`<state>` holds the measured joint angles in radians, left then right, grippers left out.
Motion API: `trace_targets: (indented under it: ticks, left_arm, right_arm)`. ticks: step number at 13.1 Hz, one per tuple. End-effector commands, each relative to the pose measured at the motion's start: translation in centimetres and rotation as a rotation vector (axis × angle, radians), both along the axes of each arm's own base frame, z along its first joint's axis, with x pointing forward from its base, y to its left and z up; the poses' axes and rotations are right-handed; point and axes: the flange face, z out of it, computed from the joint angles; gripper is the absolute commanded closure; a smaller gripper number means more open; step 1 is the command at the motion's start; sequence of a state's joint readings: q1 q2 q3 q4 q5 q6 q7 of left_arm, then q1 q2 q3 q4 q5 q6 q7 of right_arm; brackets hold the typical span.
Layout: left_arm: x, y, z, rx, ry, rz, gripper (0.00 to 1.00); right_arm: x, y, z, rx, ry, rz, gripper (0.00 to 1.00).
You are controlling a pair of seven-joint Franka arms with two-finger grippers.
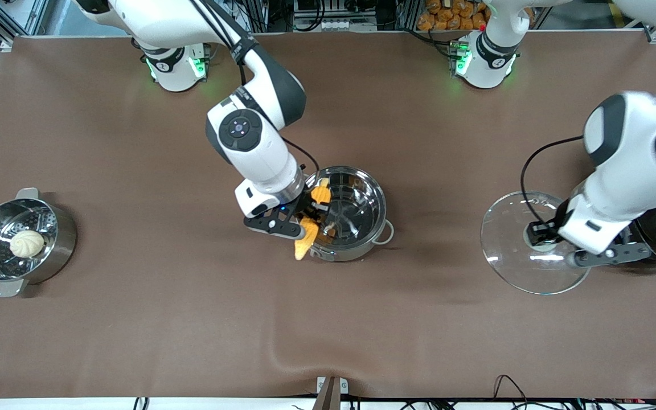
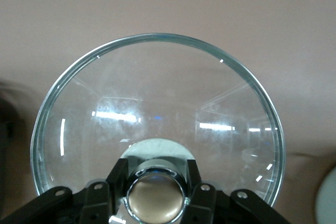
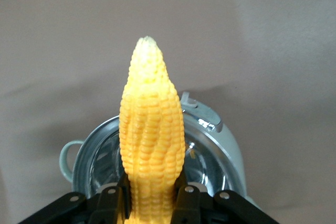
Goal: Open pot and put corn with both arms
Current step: 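Lower the corn into the open pot with the right gripper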
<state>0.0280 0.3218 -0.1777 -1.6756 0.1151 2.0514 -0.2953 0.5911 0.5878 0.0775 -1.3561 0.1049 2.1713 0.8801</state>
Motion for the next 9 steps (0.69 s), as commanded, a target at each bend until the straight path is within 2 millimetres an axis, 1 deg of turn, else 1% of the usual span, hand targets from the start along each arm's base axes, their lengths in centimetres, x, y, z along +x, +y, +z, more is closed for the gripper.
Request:
trace_targets:
  ticks: [1, 2, 4, 5, 6, 7, 8, 9]
  left_arm:
    - [-2.2, 0.6, -4.3, -0.013, -0.005, -0.016, 1.00]
    - [-2.6, 0.6, -6.2, -0.014, -0.002, -0.021, 1.00]
    - [-3.3, 1.4, -9.5, -0.016, 0.004, -0.023, 1.00]
    - [-3.8, 1.6, -11.2, -0.024, -0.013, -0.023, 1.00]
    - [-4.4, 1.5, -12.5, -0.031, -0.029, -0.026, 1.00]
    - [-4.6, 1.6, -13.5, -0.033, -0.029, -0.027, 1.00]
    - [-4.7, 1.6, -14.1, -0.030, -0.021, -0.030, 1.00]
    - [-4.7, 1.7, -15.0, -0.031, -0.007, -0.029, 1.00]
  right_arm:
    - [-1.1, 2.5, -1.1, -0.011, 0.016, 0.020, 1.00]
    - [-1.5, 2.9, -1.8, -0.014, 0.023, 0.039, 0.98]
    - [-3.1, 4.9, -3.3, -0.029, 0.034, 0.077, 0.97]
    - [-3.6, 5.4, -4.3, -0.051, 0.033, 0.109, 0.93]
    - [-3.7, 5.6, -4.9, -0.060, 0.033, 0.129, 0.70]
    - [-4.5, 6.4, -6.0, -0.071, 0.043, 0.140, 0.28]
    - [-6.2, 8.1, -6.7, -0.084, 0.046, 0.170, 0.00]
    - [-6.0, 7.9, -6.5, -0.083, 0.044, 0.172, 0.00]
